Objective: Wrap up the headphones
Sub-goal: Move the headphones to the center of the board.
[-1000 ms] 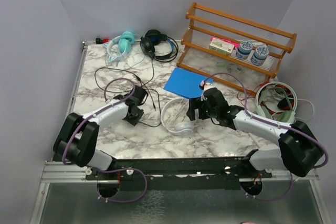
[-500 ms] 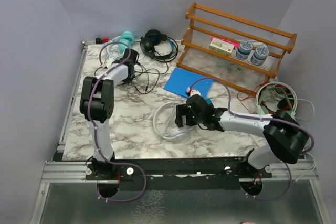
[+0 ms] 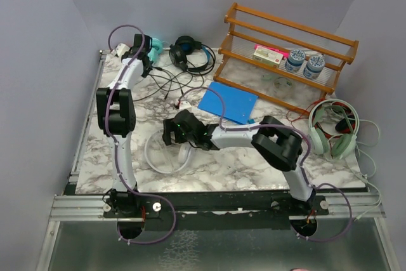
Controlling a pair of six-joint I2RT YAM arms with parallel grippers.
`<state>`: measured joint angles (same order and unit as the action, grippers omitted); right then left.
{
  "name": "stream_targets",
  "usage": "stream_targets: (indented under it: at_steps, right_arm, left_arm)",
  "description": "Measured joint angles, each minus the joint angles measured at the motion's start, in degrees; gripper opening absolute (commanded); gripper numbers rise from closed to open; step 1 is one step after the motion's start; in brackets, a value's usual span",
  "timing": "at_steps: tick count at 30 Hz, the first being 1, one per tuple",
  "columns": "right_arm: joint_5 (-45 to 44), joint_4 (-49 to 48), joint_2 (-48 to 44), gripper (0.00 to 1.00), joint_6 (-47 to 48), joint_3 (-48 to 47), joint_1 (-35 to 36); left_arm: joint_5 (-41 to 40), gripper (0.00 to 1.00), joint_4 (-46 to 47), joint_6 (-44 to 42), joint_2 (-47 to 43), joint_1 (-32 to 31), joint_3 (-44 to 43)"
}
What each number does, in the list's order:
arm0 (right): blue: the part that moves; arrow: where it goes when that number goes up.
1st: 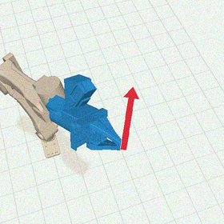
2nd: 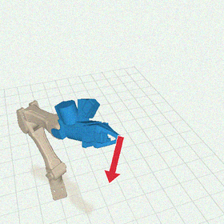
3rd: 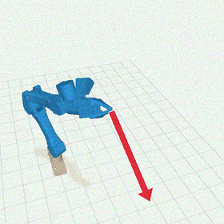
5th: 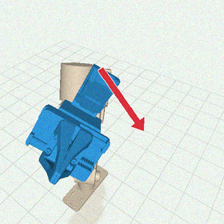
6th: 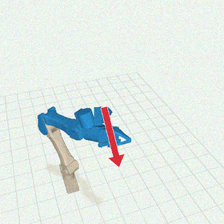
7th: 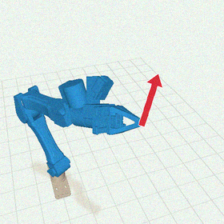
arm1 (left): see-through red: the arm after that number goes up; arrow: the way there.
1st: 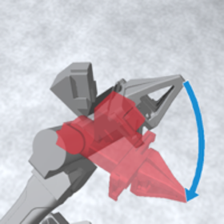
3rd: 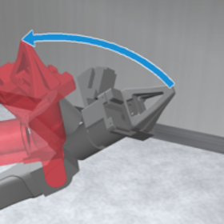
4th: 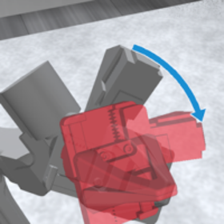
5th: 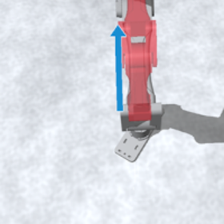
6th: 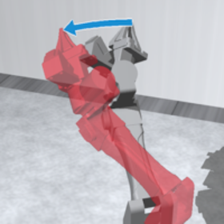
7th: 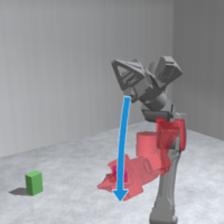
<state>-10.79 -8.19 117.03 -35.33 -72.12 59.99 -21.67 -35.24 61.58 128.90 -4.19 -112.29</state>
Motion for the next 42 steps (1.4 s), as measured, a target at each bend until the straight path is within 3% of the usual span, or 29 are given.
stream_targets:
  at_steps: [4,7,13,14,17,20,23,27,32,42]
  right_arm:
    - [0.0,-2.5,7.4,0.99,1.9,-9.6,0.3]
    - [-0.1,-3.8,8.4,1.0,4.2,-12.1,0.3]
    - [-0.3,-6.7,-1.2,1.0,9.7,-2.5,0.3]
    - [-0.4,-6.6,-9.2,0.99,11.3,3.6,0.3]
    - [0.9,-9.8,-14.3,0.92,12.8,9.8,0.3]
    - [2.9,-8.1,-24.5,0.81,15.6,20.8,0.3]
    - [4.7,-8.5,-28.0,0.68,18.5,25.7,0.3]
    - [6.4,-8.0,-28.3,0.3,22.1,30.4,0.5]
    - [7.1,-8.9,-25.2,0.02,24.5,30.6,1.0]
    - [8.1,-12.8,-11.4,0.01,25.7,20.8,5.1]
  left_arm:
    - [1.3,0.0,-1.1,-2.4,-0.4,2.3,0.0]
    - [1.9,0.0,-1.2,-4.1,-0.9,3.1,0.0]
    - [4.4,0.0,-1.4,-6.7,-3.5,3.0,0.6]
    - [5.8,0.0,-1.4,-7.6,-5.0,2.8,0.7]
    - [6.5,0.0,-1.3,-8.0,-5.6,2.7,1.0]
    - [7.3,0.0,-1.4,-8.6,-6.7,2.6,1.7]
    - [8.0,0.0,-1.4,-9.0,-7.9,2.4,2.2]
    - [8.5,0.0,-1.4,-9.5,-9.4,1.8,2.5]
    - [9.0,0.0,-1.3,-10.1,-10.3,1.3,2.6]
    - [9.9,0.0,-1.3,-11.1,-10.4,1.2,2.8]
